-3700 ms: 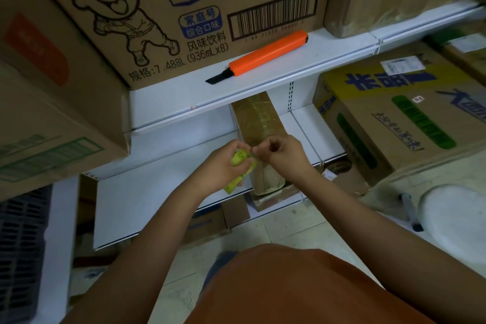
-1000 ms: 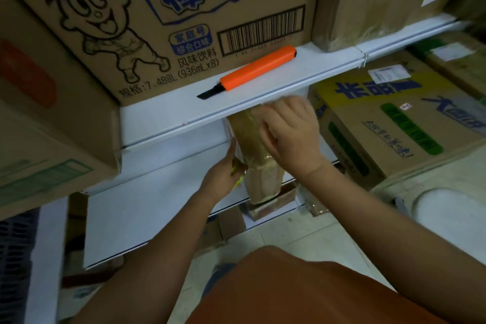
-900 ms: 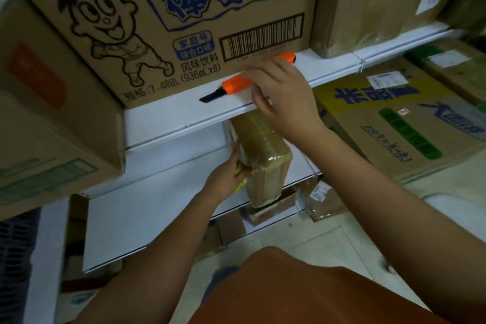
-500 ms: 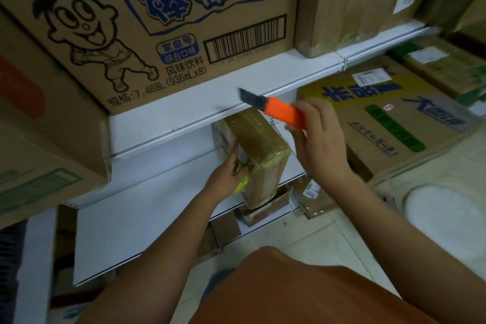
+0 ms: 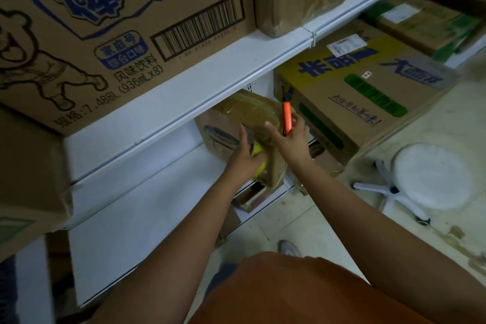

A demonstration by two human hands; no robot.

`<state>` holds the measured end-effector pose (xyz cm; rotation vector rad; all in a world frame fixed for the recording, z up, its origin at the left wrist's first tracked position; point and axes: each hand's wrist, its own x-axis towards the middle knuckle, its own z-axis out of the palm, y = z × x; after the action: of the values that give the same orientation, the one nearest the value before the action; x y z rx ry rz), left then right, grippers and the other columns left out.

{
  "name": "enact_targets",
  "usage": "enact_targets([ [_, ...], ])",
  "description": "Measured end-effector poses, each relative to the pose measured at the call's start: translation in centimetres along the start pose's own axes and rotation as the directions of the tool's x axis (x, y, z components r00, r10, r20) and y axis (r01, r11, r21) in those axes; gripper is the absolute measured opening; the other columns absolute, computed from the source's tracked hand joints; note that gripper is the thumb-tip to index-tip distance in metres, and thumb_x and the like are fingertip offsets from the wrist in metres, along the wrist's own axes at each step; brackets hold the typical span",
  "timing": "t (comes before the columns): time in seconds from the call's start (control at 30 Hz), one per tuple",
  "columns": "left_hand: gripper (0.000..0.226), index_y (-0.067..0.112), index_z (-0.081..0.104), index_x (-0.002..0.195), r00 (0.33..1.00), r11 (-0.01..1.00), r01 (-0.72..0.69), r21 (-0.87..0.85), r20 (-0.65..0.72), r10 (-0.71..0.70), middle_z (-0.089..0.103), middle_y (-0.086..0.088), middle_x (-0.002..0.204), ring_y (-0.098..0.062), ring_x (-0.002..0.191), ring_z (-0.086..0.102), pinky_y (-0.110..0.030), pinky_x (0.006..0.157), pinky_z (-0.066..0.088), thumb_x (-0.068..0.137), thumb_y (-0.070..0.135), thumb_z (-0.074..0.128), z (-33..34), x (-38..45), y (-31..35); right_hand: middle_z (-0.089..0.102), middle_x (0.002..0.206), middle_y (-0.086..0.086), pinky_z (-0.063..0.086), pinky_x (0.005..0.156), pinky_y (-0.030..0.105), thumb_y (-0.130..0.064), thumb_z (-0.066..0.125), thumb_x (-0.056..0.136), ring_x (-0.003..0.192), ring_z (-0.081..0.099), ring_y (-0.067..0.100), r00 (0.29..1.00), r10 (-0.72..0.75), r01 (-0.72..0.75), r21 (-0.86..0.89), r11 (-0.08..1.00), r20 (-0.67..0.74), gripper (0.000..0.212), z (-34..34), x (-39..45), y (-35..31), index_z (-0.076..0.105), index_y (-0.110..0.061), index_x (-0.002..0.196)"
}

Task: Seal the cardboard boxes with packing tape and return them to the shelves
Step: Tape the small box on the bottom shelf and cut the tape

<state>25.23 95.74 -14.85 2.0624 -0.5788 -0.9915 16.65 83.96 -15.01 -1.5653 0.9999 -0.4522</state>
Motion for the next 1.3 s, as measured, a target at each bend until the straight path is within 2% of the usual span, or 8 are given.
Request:
enact_targets([
  [0.13,0.093,0.034,-0.021,0.154,1.000,0.972,0.002,0.236,-0.027,0.004,0.043,-0.014,0.152,-0.034,0.126,0.054,-0.047,0.099,0.050,0.099,0.035,0.053,0.9,0.2,0.0,0.032,0.145,0.013,0.042,0.094,0.035,-0.051,0.071,0.086,0.122,0.047,0.028,1.000,-0.005,0.001,-0.147,0.989,-0.025,0.087,-0.2,1.6,0.2,0.027,-0.011,0.149],
  [0.27,0.078,0.010,0.001,0.159,0.945,0.759,-0.024,0.650,-0.233,0.229,0.054,-0.018,0.140,-0.033,0.125,0.054,-0.044,0.102,0.043,0.102,0.038,0.047,2.0,0.0,-0.3,0.034,0.145,0.015,0.036,0.087,0.031,-0.049,0.065,0.091,0.124,0.047,0.029,0.997,-0.071,0.059,-0.241,0.969,-0.039,0.080,-0.5,1.4,0.5,0.029,-0.007,0.149],
  [0.43,0.060,0.038,0.040,0.124,0.986,0.934,0.032,0.355,-0.164,0.029,0.070,-0.003,0.111,-0.022,0.082,0.074,-0.047,0.076,0.060,0.081,0.079,0.041,-0.4,2.1,-3.6,0.033,0.145,0.013,0.039,0.079,0.034,-0.053,0.059,0.094,0.112,0.051,0.026,0.994,-0.102,0.084,-0.309,0.947,-0.044,0.081,-0.4,0.7,0.5,0.026,-0.009,0.152],
  [0.63,0.002,0.041,0.054,0.097,0.996,0.977,-0.072,0.202,0.066,0.059,0.073,-0.001,0.083,-0.022,0.068,0.074,-0.046,0.069,0.061,0.099,0.041,0.054,-2.4,1.7,-2.5,0.036,0.143,0.013,0.043,0.074,0.037,-0.050,0.051,0.099,0.099,0.052,0.021,0.993,-0.110,0.093,-0.328,0.940,-0.033,0.069,-0.8,0.3,-0.1,0.030,-0.009,0.151],
  [0.8,0.013,0.022,0.057,0.110,0.997,0.983,-0.020,0.180,0.079,0.005,0.073,-0.008,0.082,-0.015,0.060,0.068,-0.026,0.053,0.051,0.104,0.027,0.045,-3.9,1.4,-2.8,0.061,0.102,0.004,0.055,0.069,0.043,-0.047,0.028,0.106,0.078,0.062,0.018,0.952,-0.288,0.236,-0.350,0.906,-0.106,0.046,-1.9,-4.6,0.2,0.052,-0.014,0.128],
  [0.97,0.013,0.019,0.059,0.108,0.998,0.987,-0.028,0.159,0.060,0.019,0.071,-0.005,0.083,-0.008,0.055,0.068,-0.018,0.046,0.047,0.103,0.024,0.047,-4.8,1.9,-3.5,0.059,0.116,0.011,0.055,0.056,0.043,-0.038,0.027,0.107,0.068,0.064,0.027,0.934,-0.251,0.358,-0.630,0.689,0.256,0.043,0.8,-9.0,2.8,0.038,-0.014,0.141],
  [1.2,0.014,0.026,0.062,0.103,0.995,0.982,-0.059,0.178,0.092,0.044,0.074,-0.004,0.088,-0.024,0.071,0.072,-0.037,0.065,0.058,0.102,0.028,0.048,-5.7,2.1,-4.6,0.058,0.110,0.012,0.047,0.050,0.037,-0.011,0.042,0.104,0.062,0.054,0.023,0.947,-0.130,0.310,-0.735,0.603,0.293,0.040,3.6,-9.6,3.6,0.031,-0.008,0.143],
  [1.3,0.017,0.020,0.062,0.105,0.991,0.980,-0.080,0.183,0.119,0.058,0.073,-0.008,0.087,-0.018,0.064,0.071,-0.032,0.058,0.057,0.103,0.032,0.049,-5.7,1.9,-4.2,0.056,0.117,0.016,0.041,0.046,0.033,-0.006,0.044,0.100,0.061,0.058,0.026,0.961,-0.108,0.270,-0.774,0.573,0.255,0.045,3.6,-9.3,4.7,0.030,-0.004,0.142],
])
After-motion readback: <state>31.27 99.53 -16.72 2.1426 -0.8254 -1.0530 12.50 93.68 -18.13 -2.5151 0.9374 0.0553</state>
